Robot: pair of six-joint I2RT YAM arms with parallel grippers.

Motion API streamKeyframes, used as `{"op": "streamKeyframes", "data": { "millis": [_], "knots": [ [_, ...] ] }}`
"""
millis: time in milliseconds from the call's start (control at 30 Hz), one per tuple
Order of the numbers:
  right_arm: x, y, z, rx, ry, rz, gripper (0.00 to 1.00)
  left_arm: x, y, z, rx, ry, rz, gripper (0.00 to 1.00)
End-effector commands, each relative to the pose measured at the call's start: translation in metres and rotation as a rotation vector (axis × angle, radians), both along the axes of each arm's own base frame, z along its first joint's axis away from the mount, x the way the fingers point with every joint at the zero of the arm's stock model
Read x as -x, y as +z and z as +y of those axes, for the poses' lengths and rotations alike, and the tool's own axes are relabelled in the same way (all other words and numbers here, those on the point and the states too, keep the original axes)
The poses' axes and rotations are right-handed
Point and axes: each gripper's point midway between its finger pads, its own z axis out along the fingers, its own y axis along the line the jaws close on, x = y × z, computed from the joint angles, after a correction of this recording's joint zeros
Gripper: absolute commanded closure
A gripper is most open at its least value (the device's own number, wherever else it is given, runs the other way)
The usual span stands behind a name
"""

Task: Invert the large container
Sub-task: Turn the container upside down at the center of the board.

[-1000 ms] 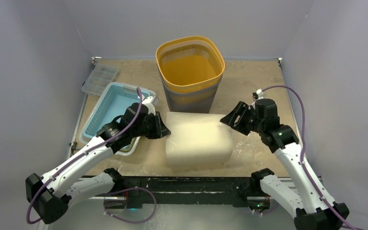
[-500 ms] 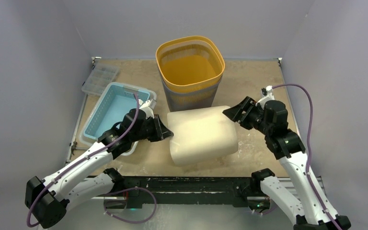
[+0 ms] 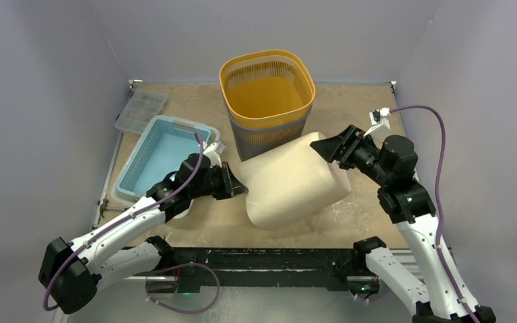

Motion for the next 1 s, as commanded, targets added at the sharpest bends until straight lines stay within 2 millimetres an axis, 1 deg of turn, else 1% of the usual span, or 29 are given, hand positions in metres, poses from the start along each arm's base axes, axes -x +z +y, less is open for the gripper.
{"op": "streamKeyframes", "data": {
  "millis": [0,333,367,633,833,867,900,967],
  "knots": [
    [0.047,0.013,0.039,-0.059,0.325,0.025,0.34,-0.004,0.025,-0.026,0.124,-0.061,-0.072,1.0],
    [0.041,-0.012,0.036,0.014,0.314,0.092,0.36,-0.012,0.012,-0.03,0.123,-0.037,-0.05,1.0],
    [0.041,-0.013,0.036,0.019,0.314,0.095,0.36,-0.014,0.014,-0.031,0.131,-0.035,-0.058,1.0],
    [0.042,-0.022,0.035,0.039,0.309,0.116,0.37,-0.016,0.01,-0.035,0.126,-0.039,-0.05,1.0],
    [0.043,-0.022,0.034,0.057,0.305,0.115,0.37,-0.017,0.009,-0.032,0.107,-0.034,-0.053,1.0],
    [0.043,-0.02,0.034,0.059,0.305,0.11,0.37,-0.018,0.011,-0.032,0.104,-0.036,-0.063,1.0],
    [0.043,-0.018,0.034,0.062,0.309,0.103,0.36,-0.017,0.007,-0.029,0.077,-0.033,-0.053,0.99],
    [0.044,-0.012,0.035,0.065,0.314,0.081,0.35,-0.019,0.007,-0.024,0.034,-0.024,-0.065,0.96]
  ]
}}
